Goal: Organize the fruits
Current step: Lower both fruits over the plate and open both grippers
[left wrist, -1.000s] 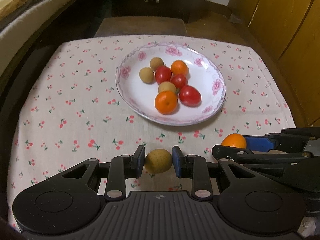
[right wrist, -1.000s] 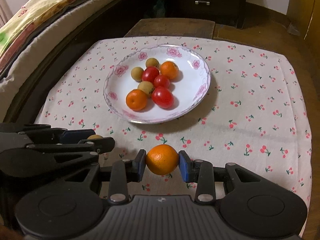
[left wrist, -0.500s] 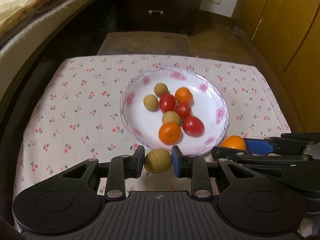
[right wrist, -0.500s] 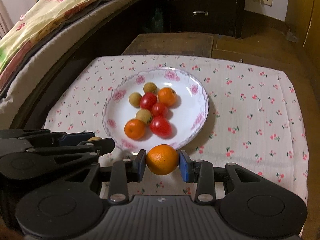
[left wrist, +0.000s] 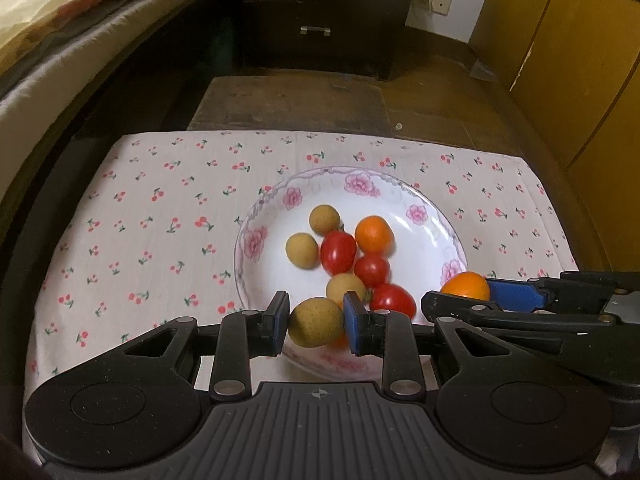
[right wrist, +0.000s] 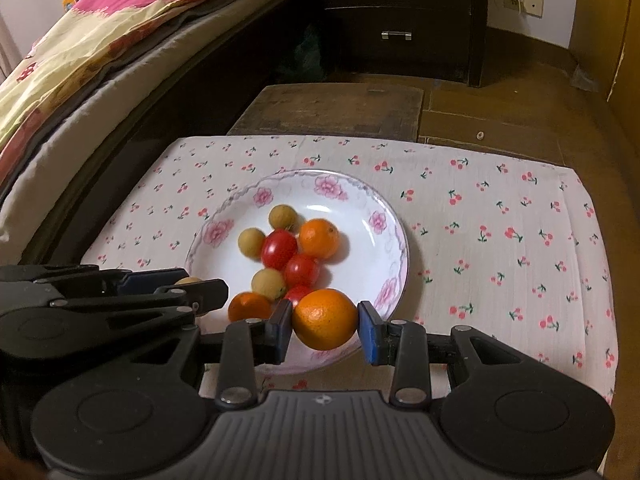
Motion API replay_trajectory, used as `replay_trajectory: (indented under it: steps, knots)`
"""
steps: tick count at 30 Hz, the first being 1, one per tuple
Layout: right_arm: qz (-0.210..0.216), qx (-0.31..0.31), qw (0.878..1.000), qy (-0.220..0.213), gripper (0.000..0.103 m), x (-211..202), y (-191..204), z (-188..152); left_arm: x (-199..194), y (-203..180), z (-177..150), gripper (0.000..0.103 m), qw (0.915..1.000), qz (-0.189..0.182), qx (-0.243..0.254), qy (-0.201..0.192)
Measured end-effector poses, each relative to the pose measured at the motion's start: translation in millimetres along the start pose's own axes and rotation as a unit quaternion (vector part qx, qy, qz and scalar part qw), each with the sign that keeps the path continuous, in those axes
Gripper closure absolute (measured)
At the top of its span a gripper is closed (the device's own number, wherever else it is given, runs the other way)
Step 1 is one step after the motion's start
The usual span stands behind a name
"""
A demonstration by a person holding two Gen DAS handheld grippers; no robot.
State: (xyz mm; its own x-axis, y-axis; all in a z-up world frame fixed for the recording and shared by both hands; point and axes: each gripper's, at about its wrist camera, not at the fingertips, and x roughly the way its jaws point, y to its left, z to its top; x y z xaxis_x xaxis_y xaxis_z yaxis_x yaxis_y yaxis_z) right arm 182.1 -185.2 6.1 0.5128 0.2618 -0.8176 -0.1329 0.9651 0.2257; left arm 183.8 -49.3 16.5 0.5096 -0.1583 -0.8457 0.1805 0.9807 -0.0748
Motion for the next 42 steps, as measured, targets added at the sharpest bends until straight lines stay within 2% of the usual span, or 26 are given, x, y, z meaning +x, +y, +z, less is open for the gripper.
replay_trajectory:
  steps: [18,32,42]
  knots:
    - [0.008,0.008,1.000,0.017,0.066,31.7,-8.4,11.6,28.0,6.5,10.0,0.067,0.9996,0.010,-0.017,0.022]
    - [0.003,0.013,1.000,0.014,0.065,32.2,-10.1,11.9,28.1,7.2,10.5,0.066,0.9995,0.007,-0.024,0.022]
    - [0.004,0.027,1.000,0.002,0.063,26.4,-15.9,12.7,21.8,4.1,10.6,0.060,0.9997,0.010,-0.016,0.012]
